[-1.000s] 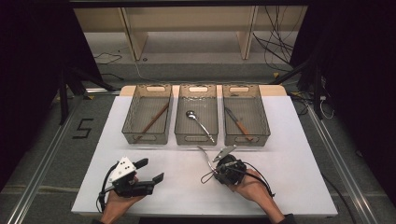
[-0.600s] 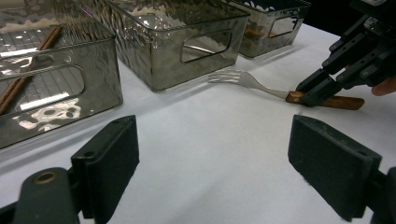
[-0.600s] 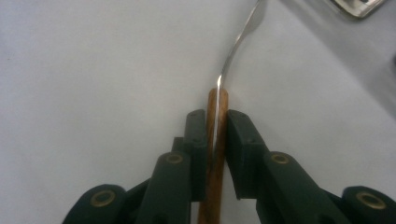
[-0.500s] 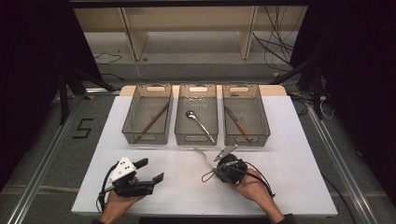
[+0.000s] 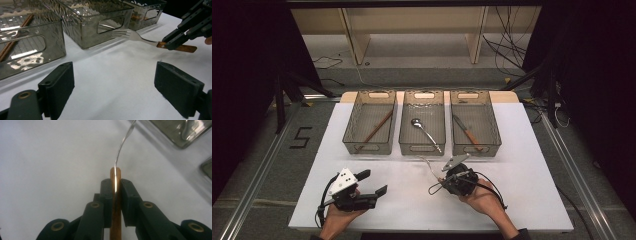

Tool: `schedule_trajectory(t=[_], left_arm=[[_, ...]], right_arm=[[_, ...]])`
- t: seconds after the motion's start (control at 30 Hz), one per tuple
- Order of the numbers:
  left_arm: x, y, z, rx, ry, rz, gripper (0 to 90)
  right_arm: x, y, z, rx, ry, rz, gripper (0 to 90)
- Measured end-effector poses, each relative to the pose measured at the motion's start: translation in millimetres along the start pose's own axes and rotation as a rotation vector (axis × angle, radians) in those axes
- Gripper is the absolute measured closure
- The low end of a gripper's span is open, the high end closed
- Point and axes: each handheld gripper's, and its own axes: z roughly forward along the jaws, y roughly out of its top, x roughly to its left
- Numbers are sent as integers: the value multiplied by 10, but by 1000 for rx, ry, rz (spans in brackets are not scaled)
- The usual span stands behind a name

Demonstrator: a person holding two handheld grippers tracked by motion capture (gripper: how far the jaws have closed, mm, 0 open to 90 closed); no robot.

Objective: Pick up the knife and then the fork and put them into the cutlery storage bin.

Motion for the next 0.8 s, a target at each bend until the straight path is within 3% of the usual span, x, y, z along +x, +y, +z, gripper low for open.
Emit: schedule_trajectory(t=[0.43,0.8], left_arm=[[-1,-1,2,-1,1,3,160],[1,0,-2,-6,1,2,159]], right_arm=[[-73,47,-224,-84,-11,12,814],[-278,94,-514,-172,-58,50,813]])
